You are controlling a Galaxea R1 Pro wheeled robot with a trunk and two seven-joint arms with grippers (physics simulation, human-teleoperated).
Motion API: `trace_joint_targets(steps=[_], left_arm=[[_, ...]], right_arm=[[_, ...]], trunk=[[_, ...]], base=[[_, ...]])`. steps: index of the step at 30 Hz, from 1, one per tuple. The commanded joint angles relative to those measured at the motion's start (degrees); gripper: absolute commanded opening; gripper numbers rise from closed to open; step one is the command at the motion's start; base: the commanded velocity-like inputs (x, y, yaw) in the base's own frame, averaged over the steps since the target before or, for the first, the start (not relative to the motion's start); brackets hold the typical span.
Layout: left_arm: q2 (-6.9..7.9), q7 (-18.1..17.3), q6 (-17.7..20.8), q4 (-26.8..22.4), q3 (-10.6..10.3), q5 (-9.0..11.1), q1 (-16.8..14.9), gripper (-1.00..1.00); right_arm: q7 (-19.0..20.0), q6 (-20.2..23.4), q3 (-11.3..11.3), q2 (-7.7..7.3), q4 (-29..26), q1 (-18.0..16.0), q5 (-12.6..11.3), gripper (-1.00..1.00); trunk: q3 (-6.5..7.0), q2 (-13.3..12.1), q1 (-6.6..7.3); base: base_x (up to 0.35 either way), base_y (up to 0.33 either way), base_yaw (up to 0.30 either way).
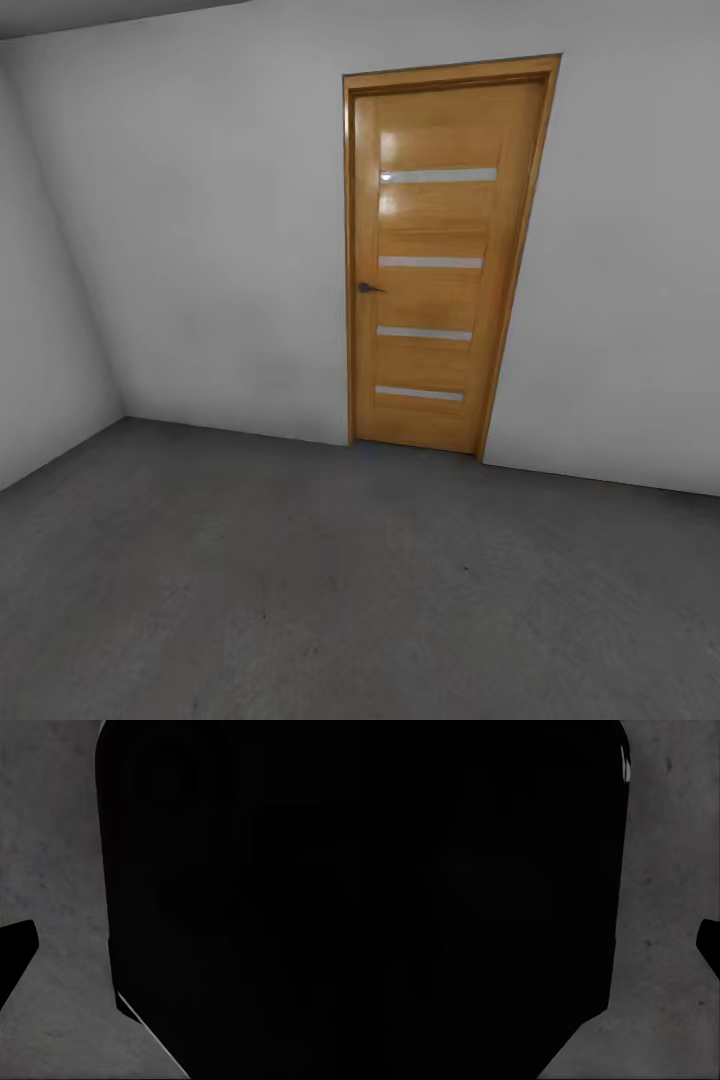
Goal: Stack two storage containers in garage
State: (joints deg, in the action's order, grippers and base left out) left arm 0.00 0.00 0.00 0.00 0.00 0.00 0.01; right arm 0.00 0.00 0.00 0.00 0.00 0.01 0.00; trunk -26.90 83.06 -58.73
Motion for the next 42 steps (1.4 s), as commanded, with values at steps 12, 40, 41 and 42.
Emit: trace_joint_targets(steps=[12,40,41,42], left_arm=[[0.44,0.1,-0.3,-1.7,-0.3,-0.1,0.2,1.00],[0.42,0.2,-0.3,-1.8,0.4,0.2,0.2,1.00],[0.40,0.3,-0.3,-1.8,0.4,0.2,0.2,1.00],[0.39,0.3,-0.3,-1.8,0.4,0.2,0.2,1.00]], right_arm=[[0.0,-2.2,3.9,0.17,-0.4,-0.1,-1.8,1.00],[-0.1,-2.5,29.3,0.12,-0.4,-0.1,-1.9,1.00],[-0.1,-2.5,29.3,0.12,-0.4,-0.1,-1.9,1.00],[-0.1,-2.5,29.3,0.11,-0.4,-0.1,-1.9,1.00]], trunk=[[-0.03,0.0,0.00],[-0.03,0.0,0.00],[-0.03,0.0,0.00],[-0.03,0.0,0.00]], base=[[0.000,0.000,0.000],[0.178,0.000,0.000],[0.322,0.000,0.000],[0.322,0.000,0.000]])
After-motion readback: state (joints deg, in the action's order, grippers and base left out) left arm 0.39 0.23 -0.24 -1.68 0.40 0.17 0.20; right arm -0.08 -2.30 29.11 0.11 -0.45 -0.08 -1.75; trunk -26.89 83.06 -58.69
